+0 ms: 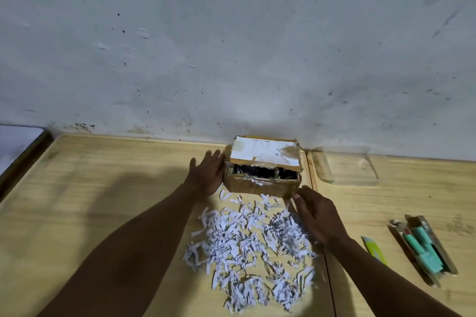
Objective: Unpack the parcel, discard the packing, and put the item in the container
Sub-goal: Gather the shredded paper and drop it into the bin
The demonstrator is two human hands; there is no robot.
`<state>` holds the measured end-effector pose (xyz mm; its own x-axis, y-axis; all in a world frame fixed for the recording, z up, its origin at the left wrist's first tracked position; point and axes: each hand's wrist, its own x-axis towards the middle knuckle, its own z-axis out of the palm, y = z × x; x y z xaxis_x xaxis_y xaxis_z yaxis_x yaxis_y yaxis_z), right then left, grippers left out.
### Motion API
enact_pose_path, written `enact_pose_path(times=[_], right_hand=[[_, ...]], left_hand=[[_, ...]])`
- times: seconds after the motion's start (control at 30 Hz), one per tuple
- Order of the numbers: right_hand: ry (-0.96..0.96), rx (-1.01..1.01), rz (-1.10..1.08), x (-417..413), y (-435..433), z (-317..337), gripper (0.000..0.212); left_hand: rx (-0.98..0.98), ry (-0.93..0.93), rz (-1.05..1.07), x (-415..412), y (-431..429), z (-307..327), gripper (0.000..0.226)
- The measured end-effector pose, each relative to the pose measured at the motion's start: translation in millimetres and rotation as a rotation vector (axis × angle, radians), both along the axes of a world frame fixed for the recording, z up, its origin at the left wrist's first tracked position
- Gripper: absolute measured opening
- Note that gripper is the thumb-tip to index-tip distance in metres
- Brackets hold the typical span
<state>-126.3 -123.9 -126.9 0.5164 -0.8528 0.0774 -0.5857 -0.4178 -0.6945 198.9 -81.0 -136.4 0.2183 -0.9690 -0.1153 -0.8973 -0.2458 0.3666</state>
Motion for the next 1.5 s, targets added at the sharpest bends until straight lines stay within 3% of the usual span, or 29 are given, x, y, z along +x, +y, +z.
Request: enact_pose_path(times=[0.07, 0.2, 0.5, 0.67, 0.8, 0.9, 1.0, 1.1, 1.27, 1.4, 1.5], right_hand=[[0.027, -0.050, 0.012, -3.2, 8.9, -3.5, 0.019], [0.126, -0.070, 0.079, -9.6, 29.5, -5.4, 0.046], [0.146, -0.120, 0.268, 39.5, 36.0, 3.4, 0.041], [0.184, -0.191, 0.443, 52.7, 44.1, -1.6, 0.034], [0.120, -0.098, 0.495, 31.8, 58.2, 21.8, 0.036], [0.111, -0.029, 0.356, -1.3, 60.7, 23.0, 0.061], [0.140, 0.002, 0.306, -29.4, 62.4, 13.7, 0.097], [0.215, -0.010, 0.317, -37.6, 70.0, 2.4, 0.101], [0.216, 0.026, 0.379, -18.8, 81.5, 3.6, 0.088], [0.202, 0.011, 0.384, -21.5, 79.9, 10.7, 0.116], [0.268, -0.066, 0.443, -26.0, 89.3, 11.9, 0.136]], left_hand=[[-0.095, 0.000, -0.086, -2.8, 13.2, -2.7, 0.057], [-0.194, 0.065, -0.168, -12.4, 55.8, -0.4, 0.040], [-0.273, 0.110, -0.113, -31.6, 87.1, -6.8, 0.050], [-0.253, 0.218, -0.209, -52.5, 95.2, -10.4, 0.049], [-0.206, 0.373, -0.185, -50.3, 108.9, 7.2, 0.052], [-0.174, 0.359, -0.103, -35.8, 128.3, 19.7, 0.069], [-0.173, 0.277, -0.201, -28.0, 154.5, 20.9, 0.102], [-0.068, 0.188, -0.321, -40.8, 171.9, 15.6, 0.134], [-0.053, 0.129, -0.378, -69.7, 166.6, 8.7, 0.138], [-0.126, 0.139, -0.312, -71.9, 161.0, 14.6, 0.139], [-0.082, 0.054, -0.379, -76.5, 161.5, 20.8, 0.152]])
